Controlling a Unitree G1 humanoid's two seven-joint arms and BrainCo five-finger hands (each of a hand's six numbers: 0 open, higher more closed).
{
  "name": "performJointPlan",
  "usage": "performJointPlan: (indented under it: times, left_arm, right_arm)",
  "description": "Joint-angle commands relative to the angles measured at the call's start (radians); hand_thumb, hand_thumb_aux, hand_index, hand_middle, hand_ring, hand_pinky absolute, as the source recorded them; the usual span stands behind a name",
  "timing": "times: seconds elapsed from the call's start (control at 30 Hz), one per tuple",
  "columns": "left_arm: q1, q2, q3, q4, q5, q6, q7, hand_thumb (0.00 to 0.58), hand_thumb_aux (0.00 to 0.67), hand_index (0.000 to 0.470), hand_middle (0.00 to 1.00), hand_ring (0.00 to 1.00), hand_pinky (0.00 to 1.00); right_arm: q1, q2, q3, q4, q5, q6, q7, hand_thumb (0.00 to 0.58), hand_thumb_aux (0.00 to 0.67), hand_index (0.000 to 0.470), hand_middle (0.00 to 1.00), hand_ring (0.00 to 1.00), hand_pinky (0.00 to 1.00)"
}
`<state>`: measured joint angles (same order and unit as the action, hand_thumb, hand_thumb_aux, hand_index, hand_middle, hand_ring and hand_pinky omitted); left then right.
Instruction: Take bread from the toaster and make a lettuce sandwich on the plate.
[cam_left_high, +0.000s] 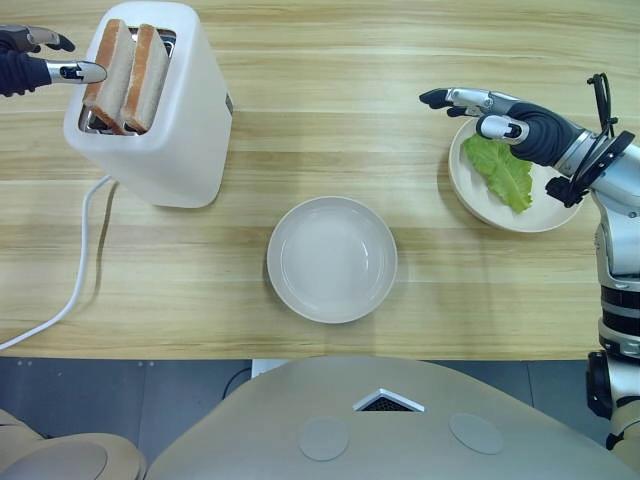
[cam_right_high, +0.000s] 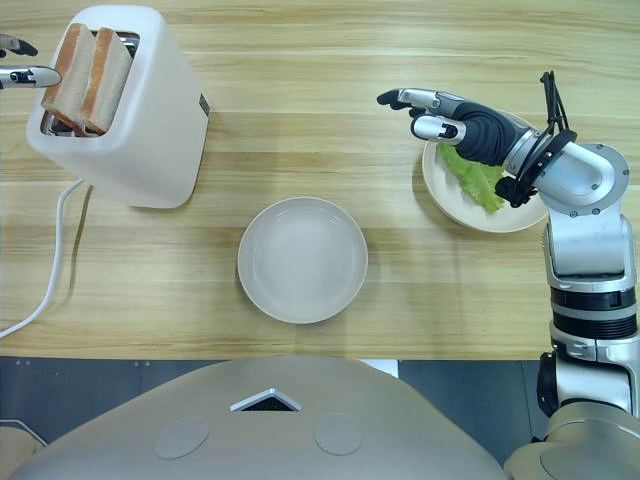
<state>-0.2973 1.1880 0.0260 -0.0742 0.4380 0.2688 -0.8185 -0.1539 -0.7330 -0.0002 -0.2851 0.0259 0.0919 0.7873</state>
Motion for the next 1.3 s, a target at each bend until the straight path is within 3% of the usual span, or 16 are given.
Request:
performJointPlan:
  times: [0.03, 0.1, 0.17, 0.27, 0.53, 0.73, 0.8, 0.83, 0.87, 1.3]
  left_arm:
    - [-0.013, -0.010, -0.018, 0.007, 0.002, 0.013, -0.014, 0.212, 0.137, 0.096, 0.00, 0.00, 0.00]
    - [-0.016, -0.013, -0.026, 0.008, 0.002, 0.016, -0.017, 0.230, 0.150, 0.105, 0.00, 0.00, 0.00]
    - [-0.019, -0.019, -0.035, 0.004, 0.001, 0.020, -0.020, 0.212, 0.137, 0.096, 0.00, 0.00, 0.00]
    - [-0.032, -0.032, -0.050, 0.008, 0.008, 0.027, -0.017, 0.297, 0.202, 0.142, 0.00, 0.00, 0.00]
    - [-0.068, -0.072, -0.104, 0.004, 0.028, 0.034, -0.019, 0.331, 0.231, 0.162, 0.00, 0.00, 0.00]
    - [-0.097, -0.092, -0.151, 0.018, 0.072, 0.030, -0.022, 0.472, 0.381, 0.267, 0.00, 0.00, 0.00]
    - [-0.103, -0.097, -0.163, 0.035, 0.088, 0.026, -0.015, 0.563, 0.554, 0.389, 0.00, 0.00, 0.00]
    - [-0.103, -0.100, -0.168, 0.043, 0.095, 0.025, -0.013, 0.580, 0.654, 0.459, 0.00, 0.00, 0.00]
    - [-0.106, -0.104, -0.174, 0.052, 0.099, 0.022, -0.009, 0.580, 0.670, 0.470, 0.00, 0.00, 0.00]
    - [-0.288, -0.077, -0.076, 0.036, 0.028, -0.015, -0.048, 0.580, 0.670, 0.470, 0.00, 0.00, 0.00]
  right_arm:
    - [0.006, -0.013, 0.002, 0.003, 0.009, -0.006, 0.017, 0.000, 0.000, 0.000, 0.00, 0.00, 0.00]
    - [0.009, -0.013, -0.004, 0.005, 0.016, -0.007, 0.020, 0.000, 0.000, 0.000, 0.00, 0.00, 0.00]
    - [0.009, -0.013, -0.006, 0.007, 0.015, -0.008, 0.020, 0.000, 0.000, 0.000, 0.00, 0.00, 0.00]
    - [0.010, -0.012, -0.007, 0.011, 0.019, -0.011, 0.022, 0.000, 0.000, 0.000, 0.00, 0.00, 0.00]
    - [0.013, -0.011, -0.009, 0.016, 0.035, -0.014, 0.032, 0.000, 0.000, 0.000, 0.00, 0.00, 0.00]
    - [0.008, -0.013, -0.004, 0.020, 0.030, -0.014, 0.038, 0.000, 0.000, 0.000, 0.00, 0.00, 0.00]
    - [0.007, -0.012, -0.001, 0.025, 0.025, -0.018, 0.037, 0.000, 0.000, 0.000, 0.00, 0.00, 0.00]
    - [0.006, -0.010, 0.001, 0.029, 0.024, -0.021, 0.036, 0.000, 0.000, 0.000, 0.00, 0.00, 0.00]
    - [0.005, -0.009, 0.001, 0.034, 0.022, -0.024, 0.035, 0.000, 0.000, 0.000, 0.00, 0.00, 0.00]
    - [0.003, 0.004, 0.015, 0.118, 0.006, -0.076, 0.018, 0.000, 0.000, 0.000, 0.00, 0.00, 0.00]
